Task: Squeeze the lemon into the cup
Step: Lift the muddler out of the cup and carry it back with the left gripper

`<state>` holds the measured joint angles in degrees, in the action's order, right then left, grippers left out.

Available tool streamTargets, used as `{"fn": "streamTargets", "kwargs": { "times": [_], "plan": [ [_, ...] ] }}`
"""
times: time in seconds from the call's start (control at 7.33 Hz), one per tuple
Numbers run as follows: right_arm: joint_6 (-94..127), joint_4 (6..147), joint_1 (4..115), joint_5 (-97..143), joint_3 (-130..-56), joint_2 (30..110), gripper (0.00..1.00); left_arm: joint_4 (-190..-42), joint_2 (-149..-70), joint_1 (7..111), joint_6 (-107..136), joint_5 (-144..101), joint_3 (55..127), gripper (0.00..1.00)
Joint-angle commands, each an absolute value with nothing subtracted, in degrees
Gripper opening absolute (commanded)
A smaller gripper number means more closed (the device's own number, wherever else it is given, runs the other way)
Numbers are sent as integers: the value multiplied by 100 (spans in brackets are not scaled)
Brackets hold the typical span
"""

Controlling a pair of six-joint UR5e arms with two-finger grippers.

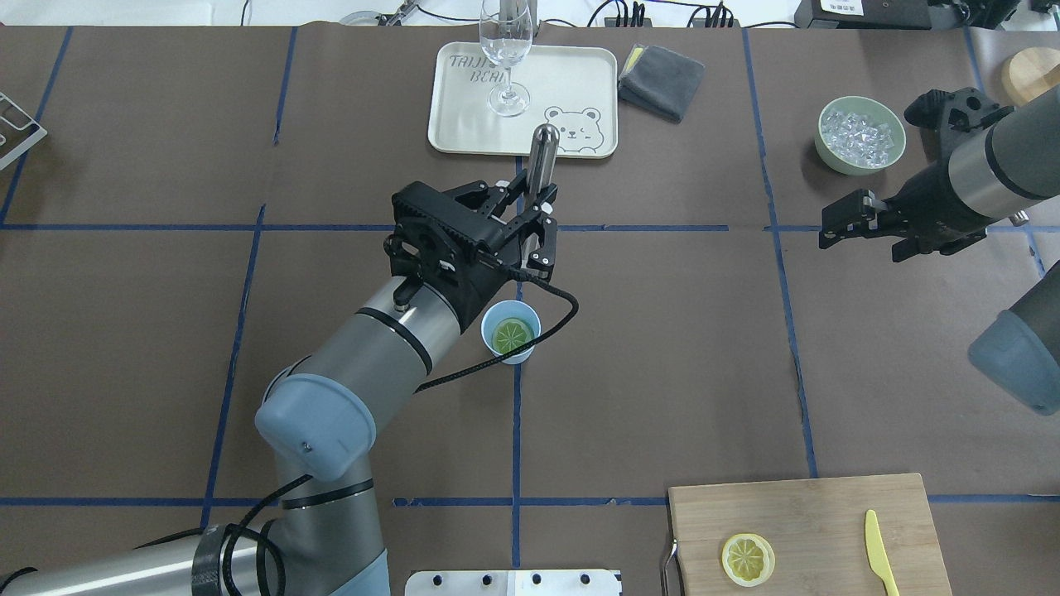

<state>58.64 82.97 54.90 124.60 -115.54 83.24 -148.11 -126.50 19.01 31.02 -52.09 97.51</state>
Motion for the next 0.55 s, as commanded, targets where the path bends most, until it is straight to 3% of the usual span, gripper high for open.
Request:
{"fn": "streamTargets", "kwargs": {
  "times": [0.0,0.41],
  "plan": [
    [5871,8297,5484,12463,-11549,8341,100,-13662,-12639,2528,3723,-6143,9844,0],
    [5862,8306,5484,12454,-11523,8358,100,-11934,-12262,3750,3832,-8940,9957,0]
  ]
}}
